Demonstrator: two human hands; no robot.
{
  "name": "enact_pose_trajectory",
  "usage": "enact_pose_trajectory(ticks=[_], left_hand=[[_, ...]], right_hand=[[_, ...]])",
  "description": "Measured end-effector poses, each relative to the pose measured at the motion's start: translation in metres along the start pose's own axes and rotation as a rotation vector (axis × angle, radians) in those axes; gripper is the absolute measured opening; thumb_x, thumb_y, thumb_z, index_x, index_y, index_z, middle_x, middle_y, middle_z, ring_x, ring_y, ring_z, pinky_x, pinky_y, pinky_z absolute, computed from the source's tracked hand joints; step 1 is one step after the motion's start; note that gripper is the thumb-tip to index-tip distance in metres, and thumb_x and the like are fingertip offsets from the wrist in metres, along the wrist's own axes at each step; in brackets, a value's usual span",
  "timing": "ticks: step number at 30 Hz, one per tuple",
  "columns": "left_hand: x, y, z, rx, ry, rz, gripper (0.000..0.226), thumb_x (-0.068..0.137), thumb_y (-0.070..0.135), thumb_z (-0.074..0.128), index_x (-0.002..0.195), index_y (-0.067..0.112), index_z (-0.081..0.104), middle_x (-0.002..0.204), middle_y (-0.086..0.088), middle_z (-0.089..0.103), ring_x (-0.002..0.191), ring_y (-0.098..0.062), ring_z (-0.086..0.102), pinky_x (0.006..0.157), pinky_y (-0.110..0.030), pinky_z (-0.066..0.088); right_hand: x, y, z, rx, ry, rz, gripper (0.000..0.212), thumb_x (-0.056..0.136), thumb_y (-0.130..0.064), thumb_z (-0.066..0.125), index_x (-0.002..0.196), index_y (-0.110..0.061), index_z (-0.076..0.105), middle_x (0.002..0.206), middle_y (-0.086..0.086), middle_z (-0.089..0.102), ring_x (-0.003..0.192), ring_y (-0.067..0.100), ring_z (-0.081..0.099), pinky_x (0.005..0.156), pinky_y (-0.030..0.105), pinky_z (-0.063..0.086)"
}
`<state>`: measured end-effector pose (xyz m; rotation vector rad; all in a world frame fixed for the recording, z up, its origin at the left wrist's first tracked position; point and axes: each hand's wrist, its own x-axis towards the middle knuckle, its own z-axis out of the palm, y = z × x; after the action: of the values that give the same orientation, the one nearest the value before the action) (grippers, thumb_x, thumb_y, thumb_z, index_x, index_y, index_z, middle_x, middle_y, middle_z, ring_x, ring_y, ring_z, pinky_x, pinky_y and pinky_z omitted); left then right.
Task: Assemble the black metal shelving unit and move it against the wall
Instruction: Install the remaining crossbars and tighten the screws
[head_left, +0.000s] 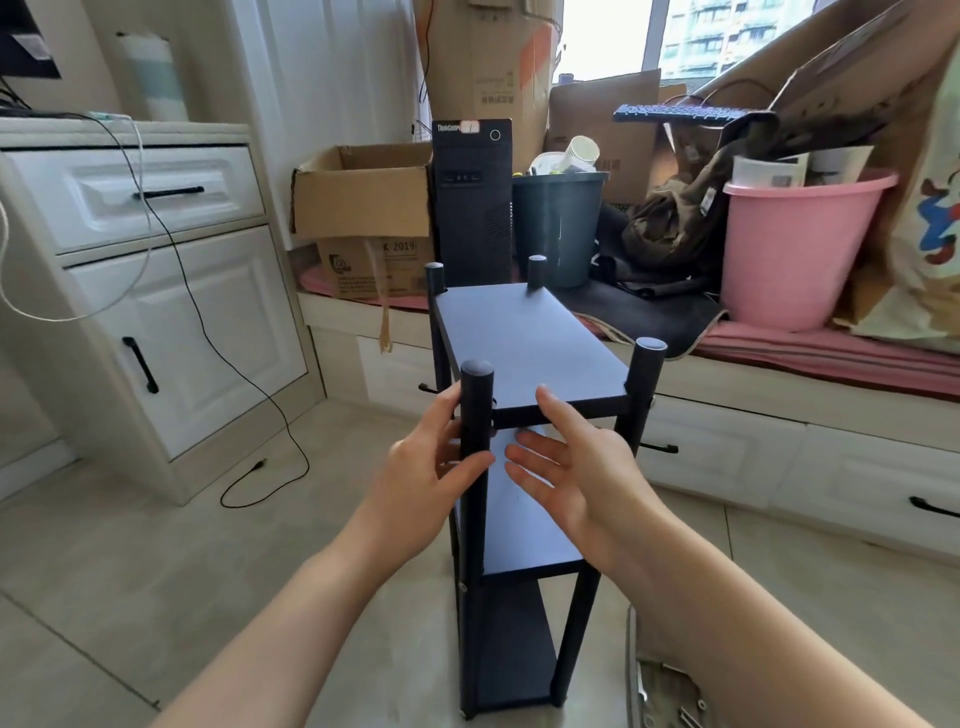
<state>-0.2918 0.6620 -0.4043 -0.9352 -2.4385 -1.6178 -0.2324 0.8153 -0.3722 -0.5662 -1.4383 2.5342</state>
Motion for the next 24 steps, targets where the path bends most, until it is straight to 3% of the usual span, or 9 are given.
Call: enact_pose_trajectory(ticks=[3, 8, 13, 19, 24], left_hand=[[0.0015, -0.0012, 0.0005, -0.032, 0.004, 0.004, 0.063, 0.097, 0.014, 0.064, 0.143, 0.05, 0.039, 0.122, 0.017, 0.068, 0.111, -0.002, 0.066, 0.096, -0.02, 0.051], [0.0016, -0.0012, 0.0008, -0.028, 0.028, 0.025, 0.061, 0.097, 0.011, 0.064, 0.137, 0.051, 0.042, 0.114, 0.019, 0.069, 0.106, -0.004, 0.068, 0.09, -0.014, 0.052], [0.0024, -0.0007, 0.0027, -0.009, 0.028, 0.01, 0.058, 0.096, 0.012, 0.065, 0.143, 0.039, 0.044, 0.112, 0.018, 0.069, 0.103, -0.003, 0.068, 0.085, -0.01, 0.05], [0.0008, -0.0012, 0.0047, 0.015, 0.065, 0.023, 0.061, 0.095, 0.015, 0.068, 0.132, 0.056, 0.042, 0.108, 0.026, 0.067, 0.1, 0.0, 0.068, 0.082, -0.011, 0.052], [0.0039, -0.0019, -0.0026, 0.008, 0.029, 0.001, 0.056, 0.093, 0.013, 0.07, 0.129, 0.05, 0.048, 0.104, 0.019, 0.069, 0.097, -0.005, 0.071, 0.086, -0.022, 0.057]], right_hand=[[0.004, -0.0002, 0.0014, 0.056, -0.04, -0.071, 0.03, 0.091, -0.024, 0.07, 0.116, -0.009, 0.065, 0.102, 0.016, 0.075, 0.09, 0.026, 0.075, 0.083, 0.039, 0.061], [0.0087, -0.0007, -0.0014, 0.003, -0.082, -0.072, 0.03, 0.096, -0.017, 0.064, 0.122, -0.004, 0.059, 0.103, 0.016, 0.074, 0.089, 0.026, 0.075, 0.08, 0.039, 0.062], [0.0082, -0.0003, -0.0033, 0.021, -0.087, -0.092, 0.026, 0.094, -0.016, 0.066, 0.118, -0.006, 0.063, 0.101, 0.018, 0.074, 0.088, 0.028, 0.075, 0.078, 0.037, 0.062], [0.0089, 0.0015, -0.0046, 0.091, -0.123, -0.088, 0.029, 0.092, -0.013, 0.068, 0.119, -0.005, 0.062, 0.096, 0.017, 0.075, 0.088, 0.03, 0.075, 0.073, 0.034, 0.062], [0.0099, 0.0023, -0.0074, 0.043, -0.105, -0.067, 0.032, 0.088, -0.018, 0.073, 0.119, -0.01, 0.064, 0.097, 0.012, 0.074, 0.086, 0.025, 0.074, 0.074, 0.035, 0.061]])
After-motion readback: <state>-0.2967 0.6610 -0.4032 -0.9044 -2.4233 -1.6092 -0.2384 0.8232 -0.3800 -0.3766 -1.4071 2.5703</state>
